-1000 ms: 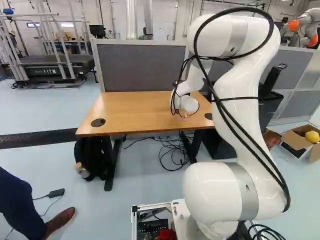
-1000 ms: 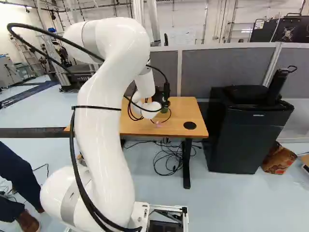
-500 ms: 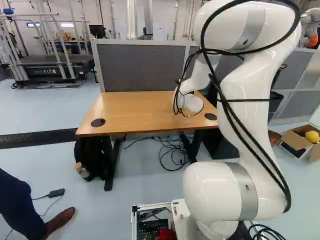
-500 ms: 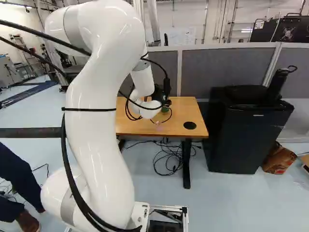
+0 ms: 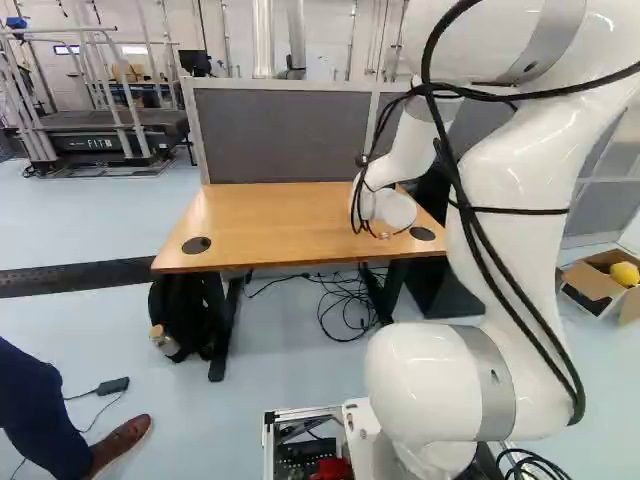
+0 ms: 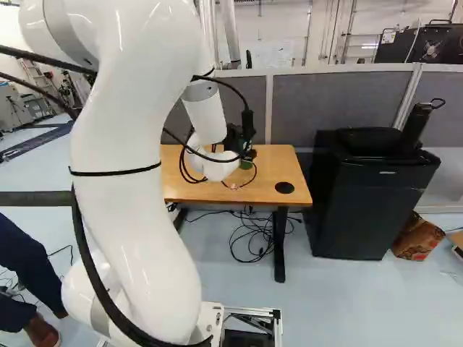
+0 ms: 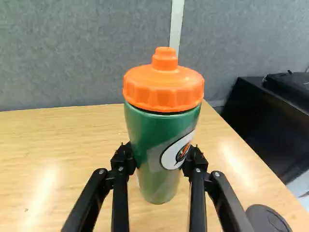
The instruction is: Pick up the green bottle from the table
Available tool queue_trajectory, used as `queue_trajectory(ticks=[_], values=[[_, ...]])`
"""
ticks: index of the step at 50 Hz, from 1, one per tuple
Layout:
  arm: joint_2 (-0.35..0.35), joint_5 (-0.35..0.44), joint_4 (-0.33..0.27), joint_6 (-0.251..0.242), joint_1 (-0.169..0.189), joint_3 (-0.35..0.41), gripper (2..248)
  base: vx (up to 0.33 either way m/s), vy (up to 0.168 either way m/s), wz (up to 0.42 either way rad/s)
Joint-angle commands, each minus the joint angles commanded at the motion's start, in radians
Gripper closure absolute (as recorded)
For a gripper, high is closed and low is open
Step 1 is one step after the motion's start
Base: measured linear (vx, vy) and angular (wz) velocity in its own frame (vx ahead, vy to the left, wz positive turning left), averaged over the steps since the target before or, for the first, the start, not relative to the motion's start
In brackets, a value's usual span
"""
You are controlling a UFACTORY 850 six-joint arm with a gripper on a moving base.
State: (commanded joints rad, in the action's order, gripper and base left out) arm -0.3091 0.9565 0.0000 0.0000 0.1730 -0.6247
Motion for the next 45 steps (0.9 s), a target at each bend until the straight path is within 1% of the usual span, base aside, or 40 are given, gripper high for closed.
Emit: queue_trajectory(ticks=[45], values=[[0.213,0.000,0.000,0.000,-0.002,0.246,137,0.000,0.000,0.000]])
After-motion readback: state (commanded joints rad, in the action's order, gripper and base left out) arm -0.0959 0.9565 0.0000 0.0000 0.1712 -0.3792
